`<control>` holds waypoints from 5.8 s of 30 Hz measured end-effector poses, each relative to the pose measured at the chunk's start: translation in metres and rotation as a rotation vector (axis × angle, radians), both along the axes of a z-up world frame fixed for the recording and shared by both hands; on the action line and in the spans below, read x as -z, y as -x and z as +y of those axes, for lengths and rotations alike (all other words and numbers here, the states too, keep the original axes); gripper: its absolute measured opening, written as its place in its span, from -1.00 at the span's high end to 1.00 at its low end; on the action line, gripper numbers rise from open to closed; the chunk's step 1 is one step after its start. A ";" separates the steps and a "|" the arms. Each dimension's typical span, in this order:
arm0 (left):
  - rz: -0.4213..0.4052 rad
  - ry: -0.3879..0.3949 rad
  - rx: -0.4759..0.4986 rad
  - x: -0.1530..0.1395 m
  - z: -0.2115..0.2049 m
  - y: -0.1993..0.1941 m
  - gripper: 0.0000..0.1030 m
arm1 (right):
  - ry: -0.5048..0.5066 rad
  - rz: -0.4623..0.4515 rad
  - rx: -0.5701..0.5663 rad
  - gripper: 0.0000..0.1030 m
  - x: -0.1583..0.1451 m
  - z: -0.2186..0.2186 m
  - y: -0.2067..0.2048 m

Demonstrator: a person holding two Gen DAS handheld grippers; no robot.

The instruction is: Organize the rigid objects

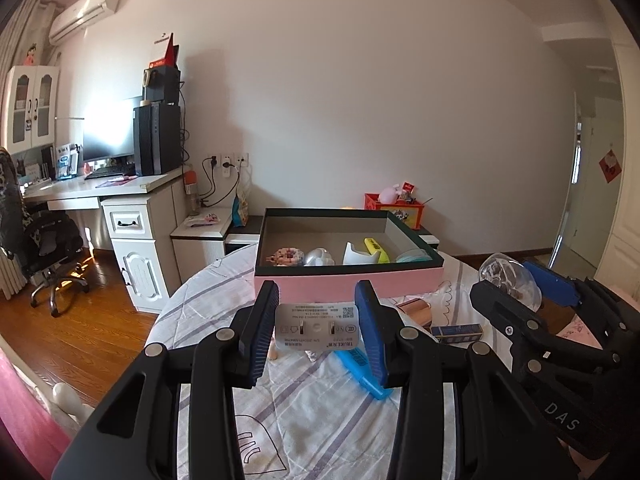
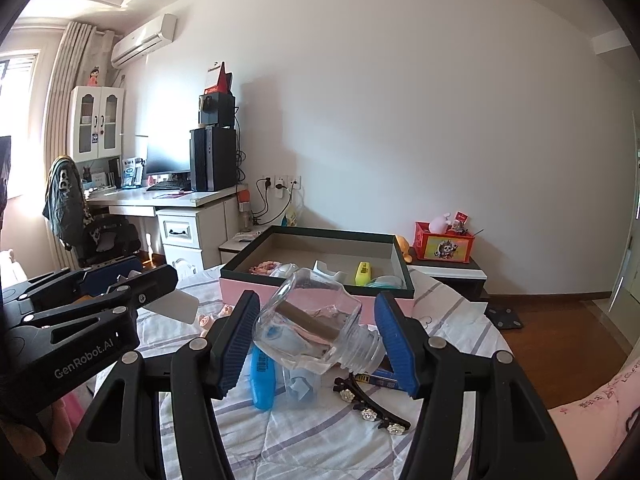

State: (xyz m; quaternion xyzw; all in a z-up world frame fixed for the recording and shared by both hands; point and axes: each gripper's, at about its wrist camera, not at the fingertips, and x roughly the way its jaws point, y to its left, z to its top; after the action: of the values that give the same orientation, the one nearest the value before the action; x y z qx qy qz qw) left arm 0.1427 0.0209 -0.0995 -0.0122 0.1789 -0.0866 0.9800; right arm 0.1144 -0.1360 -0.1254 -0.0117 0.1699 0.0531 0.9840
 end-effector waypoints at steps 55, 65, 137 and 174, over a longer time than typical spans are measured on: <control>-0.002 -0.129 -0.099 -0.049 -0.023 -0.129 -1.00 | -0.046 0.064 0.063 -1.00 -0.038 -0.039 -0.128; -0.138 -0.088 -0.100 -0.066 -0.011 0.001 -1.00 | -0.018 -0.139 0.117 -1.00 -0.070 -0.016 0.016; 0.388 -0.123 -0.070 0.081 0.015 -0.077 -1.00 | -0.001 0.150 0.243 -1.00 0.038 -0.061 -0.018; 0.484 -0.117 0.035 0.106 0.009 -0.143 -0.03 | 0.090 0.470 -0.061 -0.99 0.087 -0.014 -0.150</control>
State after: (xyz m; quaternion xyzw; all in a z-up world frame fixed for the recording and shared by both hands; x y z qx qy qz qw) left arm 0.2853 0.0298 -0.2053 0.0271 0.4134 -0.0874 0.9059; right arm 0.2645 -0.1500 -0.2123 -0.0479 0.3961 0.0766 0.9137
